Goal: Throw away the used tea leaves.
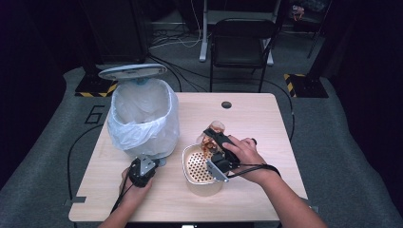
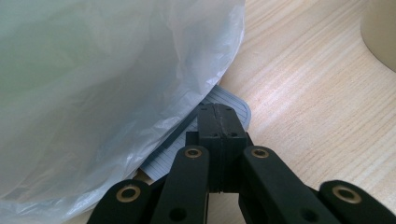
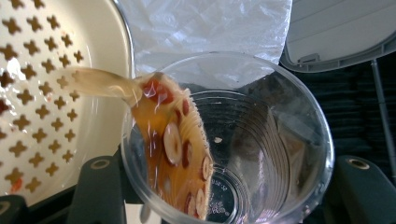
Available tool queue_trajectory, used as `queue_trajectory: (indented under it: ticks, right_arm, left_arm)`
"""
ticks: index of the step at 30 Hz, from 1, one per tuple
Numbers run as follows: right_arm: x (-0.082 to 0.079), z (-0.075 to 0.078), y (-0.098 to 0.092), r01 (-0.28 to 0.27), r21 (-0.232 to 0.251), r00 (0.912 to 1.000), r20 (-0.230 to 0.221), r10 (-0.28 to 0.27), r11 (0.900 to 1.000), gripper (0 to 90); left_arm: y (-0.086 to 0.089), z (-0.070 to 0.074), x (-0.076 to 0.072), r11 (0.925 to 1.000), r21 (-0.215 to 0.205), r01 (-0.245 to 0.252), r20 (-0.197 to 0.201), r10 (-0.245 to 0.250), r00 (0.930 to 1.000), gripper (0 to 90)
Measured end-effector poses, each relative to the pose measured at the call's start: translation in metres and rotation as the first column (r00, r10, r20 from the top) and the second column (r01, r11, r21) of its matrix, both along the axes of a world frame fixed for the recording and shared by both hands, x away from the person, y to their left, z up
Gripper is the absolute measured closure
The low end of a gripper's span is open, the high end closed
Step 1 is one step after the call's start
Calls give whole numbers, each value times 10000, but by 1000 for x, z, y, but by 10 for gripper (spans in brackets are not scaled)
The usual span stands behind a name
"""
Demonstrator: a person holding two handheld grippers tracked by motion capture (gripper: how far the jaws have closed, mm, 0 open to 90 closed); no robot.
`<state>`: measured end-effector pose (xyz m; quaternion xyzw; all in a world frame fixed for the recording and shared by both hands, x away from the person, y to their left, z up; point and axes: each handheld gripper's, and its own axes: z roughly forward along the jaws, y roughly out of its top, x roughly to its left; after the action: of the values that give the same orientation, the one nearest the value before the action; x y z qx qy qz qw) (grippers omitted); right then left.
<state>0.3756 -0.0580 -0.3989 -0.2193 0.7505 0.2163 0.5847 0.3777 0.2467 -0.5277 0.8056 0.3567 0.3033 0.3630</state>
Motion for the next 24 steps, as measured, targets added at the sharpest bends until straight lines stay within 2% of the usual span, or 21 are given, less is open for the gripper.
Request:
queue_trajectory:
  ticks: [3,7,8,10,11,12,13,14,15,16,17,18,19,20,21,23,24]
  right_arm:
    - [-1,-1,1,64,-244,9998,181,-60,9997,376]
    - [-1,-3,1,294,-697,9955,920,-229,9971,376]
    - [-2,-3,1,408,-1060,9929,1156,-285,9935,376]
    - [-3,-4,1,442,-1158,9915,1271,-293,9923,376]
    - [-5,-5,2,519,-1410,9853,1688,-277,9886,376]
    - [-6,-6,3,531,-1683,9824,1857,-212,9843,376]
    - [-7,-8,3,585,-1899,9772,2116,-173,9801,376]
    - [-8,-12,4,728,-2388,9609,2768,-40,9683,376]
    - [-8,-12,4,728,-2388,9609,2768,-40,9683,376]
    - [-9,-14,5,829,-2744,9478,3186,92,9580,376]
    - [-9,-14,5,829,-2744,9478,3186,92,9580,376]
    - [-9,-15,5,884,-3057,9471,3207,151,9480,376]
    - [-10,-17,5,839,-2999,9414,3364,230,9503,376]
    - [-12,-17,5,892,-3800,9312,3599,583,9207,376]
    - [-12,-17,5,892,-3800,9312,3599,583,9207,376]
    - [-14,-20,5,916,-3909,9158,3942,767,9159,376]
    - [-14,-21,4,972,-3918,9134,4002,744,9149,376]
  left_arm:
    - [0,0,0,10000,-5,-1,3,1,10000,900]
    - [0,0,0,10000,2,-1,-33,2,10000,900]
    - [1,1,1,9997,252,39,132,-42,9999,900]
    - [2,2,1,9995,305,61,150,-65,9999,900]
    - [2,2,1,9995,316,49,173,-54,9998,900]
    - [2,1,1,9996,295,22,226,-29,9997,900]
    - [1,1,0,9999,115,27,53,-27,10000,900]
    - [0,0,0,10000,54,3,79,-4,10000,900]
    - [0,0,0,10000,48,1,77,-1,10000,900]
    - [-1,-1,0,10000,-88,-34,29,34,10000,900]
    - [-1,0,0,10000,-78,-32,30,32,10000,900]
    - [0,0,0,10000,-77,-29,22,30,10000,900]
    - [0,0,0,10000,42,23,-19,-23,10000,900]
    - [0,0,0,10000,18,13,-13,-13,10000,900]
    - [0,0,0,10000,25,17,-12,-17,10000,900]
    - [0,0,0,10000,14,14,-13,-14,10000,900]
    - [0,0,0,10000,15,14,-14,-14,10000,900]
